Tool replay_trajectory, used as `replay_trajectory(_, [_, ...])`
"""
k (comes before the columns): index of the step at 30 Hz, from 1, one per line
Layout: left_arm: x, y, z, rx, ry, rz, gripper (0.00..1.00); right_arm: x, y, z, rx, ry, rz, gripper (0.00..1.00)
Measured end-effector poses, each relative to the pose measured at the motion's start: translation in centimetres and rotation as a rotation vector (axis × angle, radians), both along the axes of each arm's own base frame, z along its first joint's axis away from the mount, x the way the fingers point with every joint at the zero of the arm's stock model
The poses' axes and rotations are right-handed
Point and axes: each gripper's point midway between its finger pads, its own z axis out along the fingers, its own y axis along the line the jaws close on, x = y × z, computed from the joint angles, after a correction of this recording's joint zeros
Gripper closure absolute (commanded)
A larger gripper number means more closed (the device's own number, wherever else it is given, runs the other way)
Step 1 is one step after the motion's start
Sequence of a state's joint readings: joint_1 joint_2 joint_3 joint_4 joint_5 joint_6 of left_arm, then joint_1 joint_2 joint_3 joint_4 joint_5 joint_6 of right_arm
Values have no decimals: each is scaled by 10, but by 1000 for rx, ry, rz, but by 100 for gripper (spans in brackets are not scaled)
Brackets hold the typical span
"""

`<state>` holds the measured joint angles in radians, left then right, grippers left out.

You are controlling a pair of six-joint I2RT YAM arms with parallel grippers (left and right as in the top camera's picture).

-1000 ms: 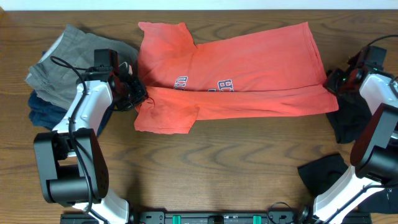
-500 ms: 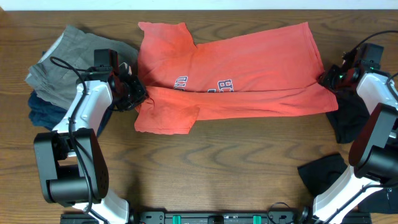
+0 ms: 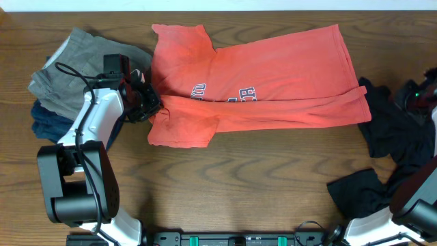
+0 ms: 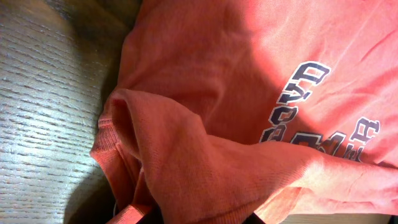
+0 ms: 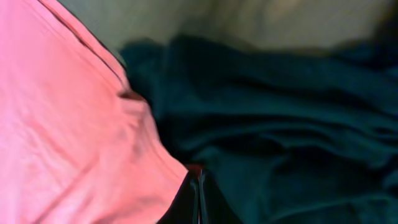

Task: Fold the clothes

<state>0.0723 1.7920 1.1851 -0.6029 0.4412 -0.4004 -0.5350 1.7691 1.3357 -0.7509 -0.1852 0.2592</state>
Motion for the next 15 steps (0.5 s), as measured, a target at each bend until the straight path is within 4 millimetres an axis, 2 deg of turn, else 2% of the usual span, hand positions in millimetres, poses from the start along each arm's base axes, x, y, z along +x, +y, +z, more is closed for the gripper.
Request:
replay_trajectory(10, [0,0,0,0,0,0,83,-4,4,-79,73,152,58,99])
replay_trajectory(15, [0,0,0,0,0,0,83,-1,3,-101,83,168,77,99])
